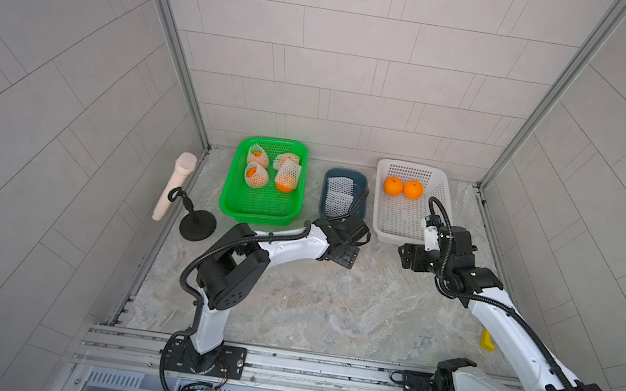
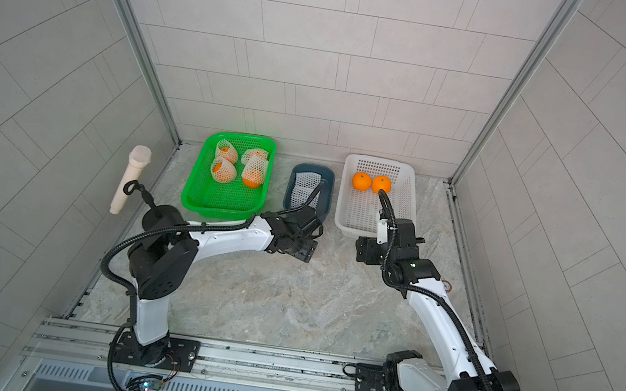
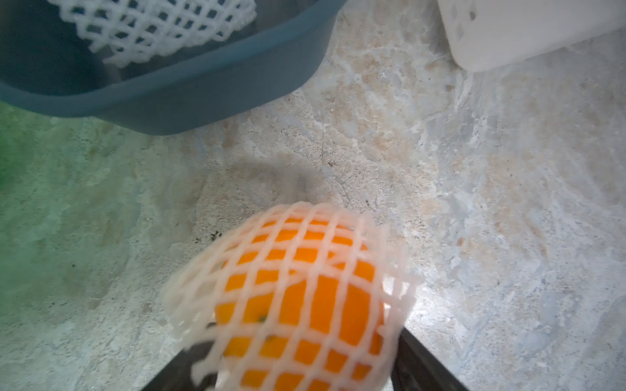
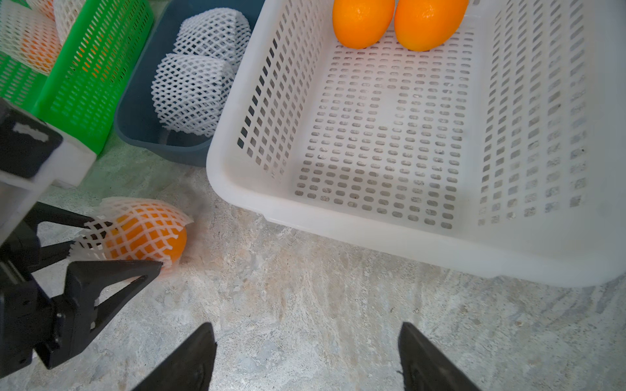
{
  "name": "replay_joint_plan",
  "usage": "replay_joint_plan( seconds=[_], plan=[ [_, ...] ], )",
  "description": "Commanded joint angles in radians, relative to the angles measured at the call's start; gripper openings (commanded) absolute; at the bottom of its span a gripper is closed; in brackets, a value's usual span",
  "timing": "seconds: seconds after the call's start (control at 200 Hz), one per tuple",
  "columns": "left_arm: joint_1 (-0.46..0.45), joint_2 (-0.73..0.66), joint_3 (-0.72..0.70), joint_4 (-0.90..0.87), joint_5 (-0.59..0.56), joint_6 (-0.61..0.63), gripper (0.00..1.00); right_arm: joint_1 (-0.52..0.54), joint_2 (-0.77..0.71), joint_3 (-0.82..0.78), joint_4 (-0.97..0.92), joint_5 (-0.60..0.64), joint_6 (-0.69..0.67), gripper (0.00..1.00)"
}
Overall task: Remove foam nets from oranges
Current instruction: Place the orange at the center of the board.
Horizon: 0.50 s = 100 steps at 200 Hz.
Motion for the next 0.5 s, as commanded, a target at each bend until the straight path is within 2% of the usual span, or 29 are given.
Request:
replay_joint_plan(
  seconds=[0.0, 0.025, 0.04, 0.06, 0.495],
  plan=[
    [-0.005, -0.044, -0.014, -0.026, -0.032, -0.003, 0.81, 0.003, -0.001, -0.002, 0.0, 0.011, 0.002, 0.86],
    [-0.003, -0.045, -0.014, -0.029, -0.033, -0.002, 0.83, 0.004, -0.001, -0.003, -0.001, 0.01, 0.002, 0.86],
    [-0.005, -0.045, -0.013, -0.029, -0.033, -0.003, 0.9, 0.003, -0.001, -0.003, -0.001, 0.01, 0.003, 0.86],
    [-0.004, -0.045, -0.013, -0.03, -0.033, -0.003, 0.92, 0.003, -0.001, -0.002, -0.001, 0.01, 0.002, 0.86],
    [-0.005, -0.114, -0.027, -0.064, -0.034, 0.0, 0.93, 0.003, -0.004, -0.002, -0.002, 0.01, 0.001, 0.86]
  ],
)
